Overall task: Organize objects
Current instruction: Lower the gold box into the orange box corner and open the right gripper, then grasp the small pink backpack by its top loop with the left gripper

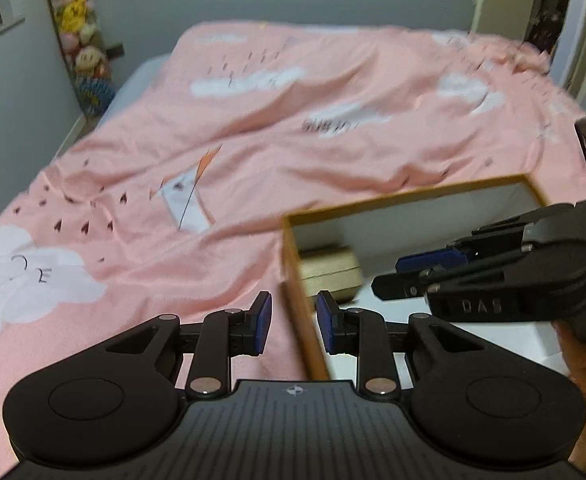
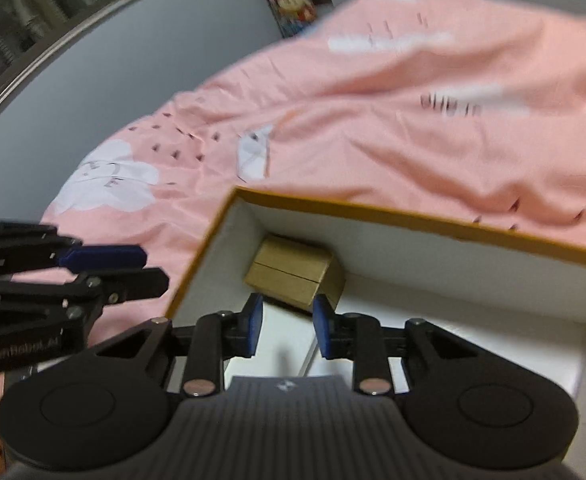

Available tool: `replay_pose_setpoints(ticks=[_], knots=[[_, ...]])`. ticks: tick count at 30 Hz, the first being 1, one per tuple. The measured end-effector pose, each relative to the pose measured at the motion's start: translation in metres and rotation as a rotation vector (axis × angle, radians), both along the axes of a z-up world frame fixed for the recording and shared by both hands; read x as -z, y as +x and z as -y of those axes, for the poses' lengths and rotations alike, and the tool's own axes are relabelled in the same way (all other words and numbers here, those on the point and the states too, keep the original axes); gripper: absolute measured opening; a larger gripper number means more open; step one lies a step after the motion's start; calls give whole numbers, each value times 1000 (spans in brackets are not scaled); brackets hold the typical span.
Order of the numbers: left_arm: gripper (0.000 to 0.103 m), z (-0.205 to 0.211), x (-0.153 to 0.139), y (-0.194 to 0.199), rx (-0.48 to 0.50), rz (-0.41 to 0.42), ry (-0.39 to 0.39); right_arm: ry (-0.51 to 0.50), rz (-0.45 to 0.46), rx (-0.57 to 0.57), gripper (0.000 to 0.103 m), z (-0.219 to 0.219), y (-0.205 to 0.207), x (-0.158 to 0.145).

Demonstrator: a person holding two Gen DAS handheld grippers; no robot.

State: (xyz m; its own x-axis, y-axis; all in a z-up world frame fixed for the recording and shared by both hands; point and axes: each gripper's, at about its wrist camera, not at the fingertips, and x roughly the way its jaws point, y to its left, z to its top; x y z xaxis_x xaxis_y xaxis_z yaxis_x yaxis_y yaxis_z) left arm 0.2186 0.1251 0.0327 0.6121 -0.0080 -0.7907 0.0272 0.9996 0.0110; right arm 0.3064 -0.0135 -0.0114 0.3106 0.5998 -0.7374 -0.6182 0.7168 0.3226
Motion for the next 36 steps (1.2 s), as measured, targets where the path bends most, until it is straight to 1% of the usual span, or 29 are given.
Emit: replay_pose_setpoints(ticks=[2, 3, 5, 7, 8, 11, 13, 16, 18, 21, 23, 24, 27, 29, 32, 33, 34, 35, 36], knots=[[32, 8, -14, -17, 7, 56, -4, 3, 65, 4, 32, 13, -21, -16], [32, 13, -20, -25, 13, 80, -7, 10, 95, 11, 35, 21, -31, -23], [32, 23, -31, -45, 28, 129, -33, 14, 140, 39, 50, 39, -52, -34], [34, 33, -35, -62, 54, 152, -55, 35, 180, 66, 54, 61, -73, -41], [34, 39, -35, -71, 71, 154, -67, 38, 189, 80, 54, 71, -83, -43], [34, 57, -27, -91, 112, 145, -98, -18, 186, 148, 55, 99, -110, -42], [34, 68, -18, -102, 134, 134, -113, -33, 171, 187, 55, 117, -126, -40], [34, 80, 0, -112, 166, 87, -177, -36, 120, 244, 55, 142, -150, -33], [35, 87, 13, -115, 172, 52, -206, -42, 102, 292, 55, 156, -167, -28], [42, 89, 35, -112, 109, 1, -275, -63, 72, 363, 54, 172, -189, -15], [46, 86, 48, -109, 63, -26, -343, -61, 29, 391, 54, 180, -196, -3], [46, 86, 53, -105, 46, -44, -367, -54, 1, 400, 54, 184, -198, 3], [46, 90, 65, -91, 14, -88, -379, -16, -90, 414, 51, 190, -199, 17], [46, 94, 73, -85, -18, -120, -371, 16, -115, 403, 51, 192, -202, 20], [46, 97, 83, -79, -36, -142, -408, 36, -122, 391, 51, 187, -202, 24], [43, 95, 86, -82, -49, -148, -410, 37, -120, 394, 51, 185, -201, 25], [34, 95, 89, -81, -59, -153, -421, 40, -121, 395, 47, 184, -199, 27], [30, 95, 90, -82, -61, -159, -434, 49, -130, 395, 43, 184, -198, 29], [27, 95, 90, -84, -60, -160, -437, 59, -141, 396, 42, 185, -197, 30]])
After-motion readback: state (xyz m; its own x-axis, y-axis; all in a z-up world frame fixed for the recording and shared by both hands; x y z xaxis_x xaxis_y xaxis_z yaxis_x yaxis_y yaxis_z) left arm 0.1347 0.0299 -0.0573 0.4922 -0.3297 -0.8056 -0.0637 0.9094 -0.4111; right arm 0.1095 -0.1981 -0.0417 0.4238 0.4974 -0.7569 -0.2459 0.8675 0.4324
